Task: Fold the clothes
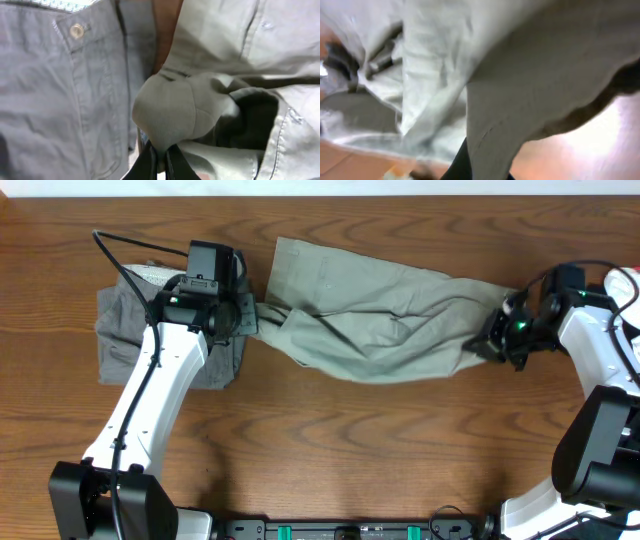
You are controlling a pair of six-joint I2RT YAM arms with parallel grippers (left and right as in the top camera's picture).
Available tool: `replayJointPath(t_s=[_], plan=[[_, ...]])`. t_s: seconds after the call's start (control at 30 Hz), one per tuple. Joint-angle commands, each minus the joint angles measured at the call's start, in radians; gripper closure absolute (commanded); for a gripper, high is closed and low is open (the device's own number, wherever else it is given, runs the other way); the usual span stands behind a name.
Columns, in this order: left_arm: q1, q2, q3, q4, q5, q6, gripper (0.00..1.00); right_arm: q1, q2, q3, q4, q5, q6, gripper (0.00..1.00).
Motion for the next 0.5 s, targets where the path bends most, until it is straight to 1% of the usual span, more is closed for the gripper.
replayJointPath(t_s=[0.0,0.07,0.17,0.2,0.23,0.27,0.33,0.37,0.4,0.43,0.47], plan=[[0.004,0.001,0.008,-0.021,-0.048,0.025,0.94,0.005,-0.014,0.006,-0.072,-0.051,-0.061,0.99],[0.004,0.001,0.008,-0.034,-0.049,0.027,0.94,0.006,-0.014,0.006,-0.13,0.049,-0.103,0.99],[0.004,0.001,0.008,-0.041,-0.049,0.027,0.94,0.005,-0.014,0.006,-0.166,0.343,-0.09,0.97],[0.004,0.001,0.008,-0.044,-0.049,0.027,0.94,0.005,-0.014,0.006,-0.166,0.423,-0.075,0.94],[0.004,0.001,0.008,-0.046,-0.049,0.027,0.94,0.005,-0.014,0.006,-0.166,0.482,-0.056,0.89],[0.004,0.001,0.008,-0.047,-0.049,0.028,0.94,0.005,-0.014,0.006,-0.164,0.516,-0.046,0.81],[0.004,0.001,0.008,-0.048,-0.049,0.028,0.94,0.005,-0.014,0.006,-0.151,0.546,-0.047,0.55],[0.004,0.001,0.008,-0.048,-0.049,0.028,0.94,0.004,-0.014,0.006,-0.142,0.554,-0.048,0.5],[0.004,0.001,0.008,-0.048,-0.049,0.028,0.94,0.003,-0.014,0.006,-0.127,0.561,-0.056,0.42],[0.004,0.001,0.008,-0.048,-0.049,0.028,0.94,0.001,-0.014,0.006,-0.111,0.568,-0.067,0.37],[0.004,0.001,0.008,-0.049,-0.049,0.027,0.94,-0.002,-0.014,0.006,-0.09,0.576,-0.071,0.35]])
